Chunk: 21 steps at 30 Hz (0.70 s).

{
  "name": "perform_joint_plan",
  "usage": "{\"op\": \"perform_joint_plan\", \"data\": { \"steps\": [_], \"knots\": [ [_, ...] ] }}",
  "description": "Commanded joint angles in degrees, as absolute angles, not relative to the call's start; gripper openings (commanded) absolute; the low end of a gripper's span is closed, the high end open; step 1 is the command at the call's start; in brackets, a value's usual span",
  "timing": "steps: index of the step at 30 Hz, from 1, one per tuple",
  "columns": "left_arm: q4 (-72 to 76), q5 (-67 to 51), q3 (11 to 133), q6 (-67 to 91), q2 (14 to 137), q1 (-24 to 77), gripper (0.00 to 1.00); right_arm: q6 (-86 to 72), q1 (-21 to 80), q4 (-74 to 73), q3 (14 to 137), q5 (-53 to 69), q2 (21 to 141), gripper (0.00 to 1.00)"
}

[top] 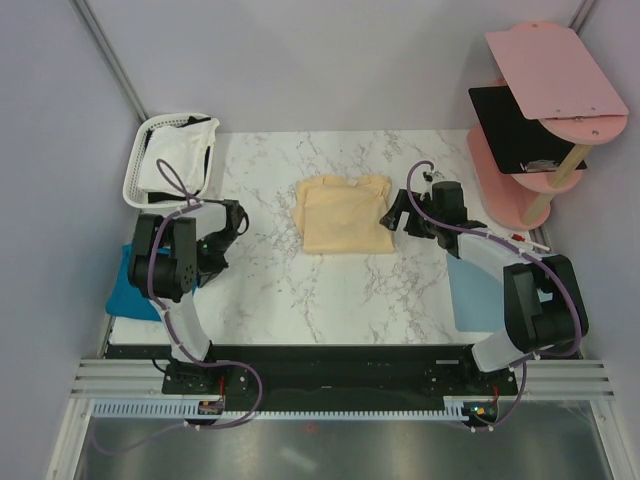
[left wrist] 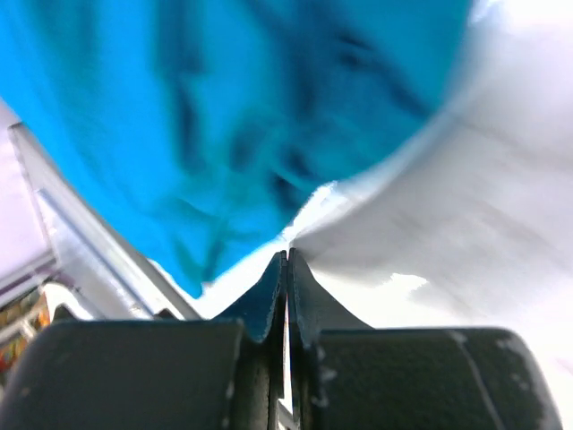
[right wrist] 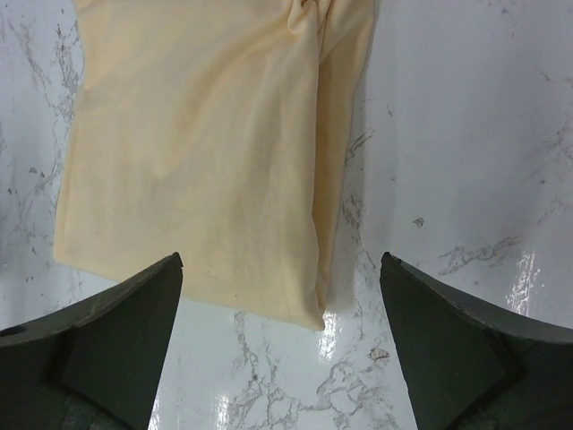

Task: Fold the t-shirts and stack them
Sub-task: Fold the tshirt

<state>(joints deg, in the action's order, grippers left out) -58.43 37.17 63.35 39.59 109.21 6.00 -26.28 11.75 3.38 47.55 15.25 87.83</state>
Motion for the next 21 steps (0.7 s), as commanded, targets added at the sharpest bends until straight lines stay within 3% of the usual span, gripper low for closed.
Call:
{"op": "perform_joint_plan", "data": {
  "steps": [1,13,14,16,17,18,20,21],
  "knots": [
    [-52.73,31.38,65.3,37.88,106.09,12.03,0.02,-25.66,11.43,4.48,47.11,15.91,88.59,0.98],
    [-55.98,25.05,82.77,39.2,113.89,23.29,0.03,-25.58,11.34,3.87,46.85,15.47,88.51,0.98],
    [-57.64,25.31,83.31,39.2,114.43,23.29,0.15,-25.49,11.25,3.52,46.85,15.47,88.16,0.98],
    [-59.06,29.16,83.76,39.72,115.31,23.12,0.25,-25.22,11.16,3.43,46.76,15.21,88.15,0.98],
    [-60.8,30.92,83.5,39.99,115.49,22.94,0.57,-25.22,11.16,3.34,46.84,15.38,88.24,0.98],
    [-61.34,33.29,83.15,40.51,115.49,22.59,0.69,-25.22,11.16,3.34,46.76,15.55,88.33,0.98],
    [-61.0,33.92,80.52,41.22,114.35,20.57,0.89,-25.23,11.16,3.51,46.76,15.91,88.77,0.98],
    [-60.47,34.19,79.46,41.22,113.82,19.78,0.89,-25.4,11.16,3.6,46.67,15.91,88.94,0.98]
  ]
}}
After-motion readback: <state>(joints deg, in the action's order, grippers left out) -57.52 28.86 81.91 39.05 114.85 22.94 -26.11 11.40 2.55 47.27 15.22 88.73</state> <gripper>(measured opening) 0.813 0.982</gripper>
